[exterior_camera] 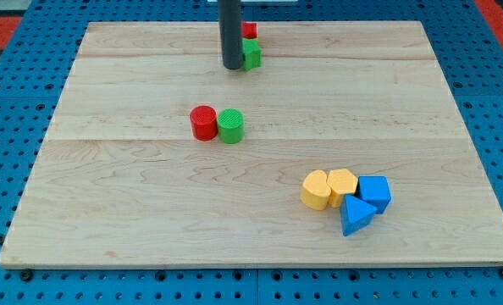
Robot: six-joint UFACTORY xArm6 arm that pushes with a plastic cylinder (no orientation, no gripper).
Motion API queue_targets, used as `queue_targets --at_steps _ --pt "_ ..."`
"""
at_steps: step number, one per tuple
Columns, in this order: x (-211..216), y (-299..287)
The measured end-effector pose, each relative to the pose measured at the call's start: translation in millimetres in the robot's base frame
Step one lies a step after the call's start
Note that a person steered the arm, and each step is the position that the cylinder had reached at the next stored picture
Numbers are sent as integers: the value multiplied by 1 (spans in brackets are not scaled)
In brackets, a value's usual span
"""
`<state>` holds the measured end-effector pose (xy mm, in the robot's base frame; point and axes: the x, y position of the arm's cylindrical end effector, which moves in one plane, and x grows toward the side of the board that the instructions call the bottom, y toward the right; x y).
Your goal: Nudge the green circle and the red circle left a bit
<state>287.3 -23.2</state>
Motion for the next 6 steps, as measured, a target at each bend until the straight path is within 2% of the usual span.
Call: queue_targets --at_steps 3,5,6 --pt "3 19" --pt "87 63" --pt "118 33"
